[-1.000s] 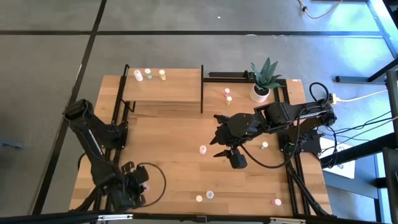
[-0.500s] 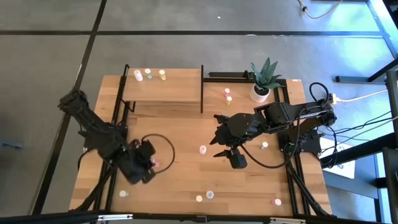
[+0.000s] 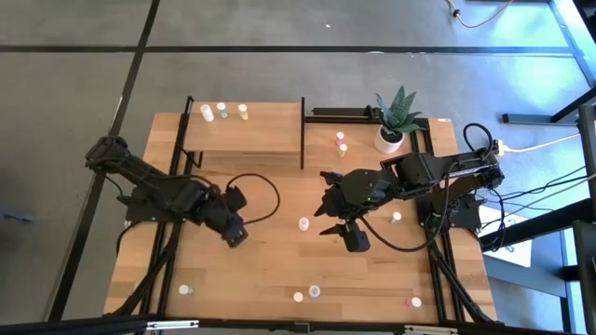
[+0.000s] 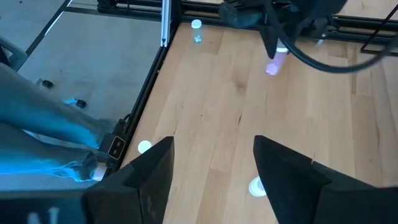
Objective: Pick and place medicine bottles onto shelf by color
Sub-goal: Put the bottom pink pill bottle on the shelf
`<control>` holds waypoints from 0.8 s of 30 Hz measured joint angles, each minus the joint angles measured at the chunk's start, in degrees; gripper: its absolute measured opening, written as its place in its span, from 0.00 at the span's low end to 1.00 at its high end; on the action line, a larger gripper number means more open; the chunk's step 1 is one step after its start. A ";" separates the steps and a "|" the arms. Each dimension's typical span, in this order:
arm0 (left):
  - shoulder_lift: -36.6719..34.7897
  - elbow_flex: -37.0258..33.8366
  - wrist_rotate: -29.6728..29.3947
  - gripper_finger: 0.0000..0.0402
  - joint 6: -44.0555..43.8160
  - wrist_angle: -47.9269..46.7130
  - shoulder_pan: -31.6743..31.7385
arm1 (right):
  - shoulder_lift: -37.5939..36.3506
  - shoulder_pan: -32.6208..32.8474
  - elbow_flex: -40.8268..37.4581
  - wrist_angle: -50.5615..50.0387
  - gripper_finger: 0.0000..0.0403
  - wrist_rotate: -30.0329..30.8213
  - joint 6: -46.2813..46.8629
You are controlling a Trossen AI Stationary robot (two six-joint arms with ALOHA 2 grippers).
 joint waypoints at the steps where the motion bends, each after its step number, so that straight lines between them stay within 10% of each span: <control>1: 0.03 0.00 0.39 0.23 1.25 0.01 0.65 | 0.00 0.00 0.00 0.00 0.55 0.00 0.00; 18: 0.12 0.00 1.45 0.23 13.07 0.01 7.37 | 0.00 0.00 0.00 2.38 0.55 0.42 -2.92; 24: 1.45 -0.04 1.45 0.23 13.02 0.04 8.34 | 0.00 0.01 0.00 5.28 0.55 15.29 -2.66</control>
